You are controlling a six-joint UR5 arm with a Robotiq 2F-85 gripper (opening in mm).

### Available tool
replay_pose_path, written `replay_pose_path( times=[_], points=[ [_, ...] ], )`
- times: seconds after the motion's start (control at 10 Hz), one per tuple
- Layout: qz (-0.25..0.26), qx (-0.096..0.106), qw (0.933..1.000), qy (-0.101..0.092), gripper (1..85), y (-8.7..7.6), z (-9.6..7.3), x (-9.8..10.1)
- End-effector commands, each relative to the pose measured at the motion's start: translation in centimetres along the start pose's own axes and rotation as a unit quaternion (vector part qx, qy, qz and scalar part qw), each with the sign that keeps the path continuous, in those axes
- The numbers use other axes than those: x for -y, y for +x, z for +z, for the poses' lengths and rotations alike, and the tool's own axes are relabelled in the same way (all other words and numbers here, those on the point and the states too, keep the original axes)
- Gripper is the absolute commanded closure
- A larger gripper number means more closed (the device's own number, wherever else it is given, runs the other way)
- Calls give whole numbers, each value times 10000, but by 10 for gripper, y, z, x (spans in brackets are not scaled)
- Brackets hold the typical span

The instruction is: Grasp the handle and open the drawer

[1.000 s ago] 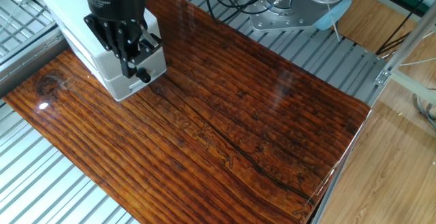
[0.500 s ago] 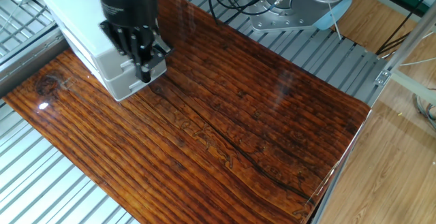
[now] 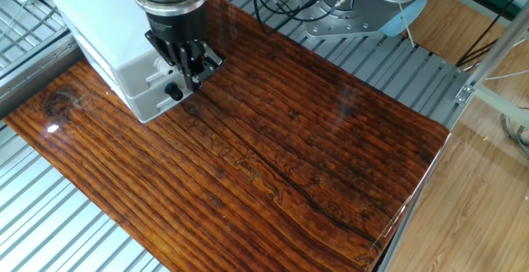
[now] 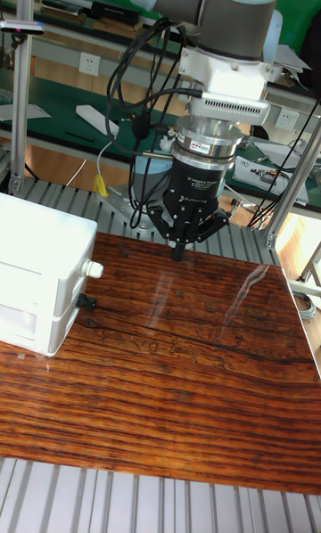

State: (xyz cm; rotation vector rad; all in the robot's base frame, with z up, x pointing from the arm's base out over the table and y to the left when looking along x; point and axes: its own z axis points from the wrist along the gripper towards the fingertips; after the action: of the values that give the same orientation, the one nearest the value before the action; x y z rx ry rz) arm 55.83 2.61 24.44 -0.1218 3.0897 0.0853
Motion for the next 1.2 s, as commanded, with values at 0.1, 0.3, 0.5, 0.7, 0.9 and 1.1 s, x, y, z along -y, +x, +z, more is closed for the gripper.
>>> replay_pose_path(
  times=[0.1,0.3,0.5,0.7,0.9,1.1],
  points=[
    [99,-31,9996,271,837,2,5,15],
    [206,6,9997,97,837,0,6,6],
    [256,-43,9997,17,837,2,5,2],
    [321,-69,9994,-60,837,3,5,-2],
    [314,-214,9992,-75,837,11,4,-3],
    [110,-250,9996,103,837,13,4,6]
  ],
)
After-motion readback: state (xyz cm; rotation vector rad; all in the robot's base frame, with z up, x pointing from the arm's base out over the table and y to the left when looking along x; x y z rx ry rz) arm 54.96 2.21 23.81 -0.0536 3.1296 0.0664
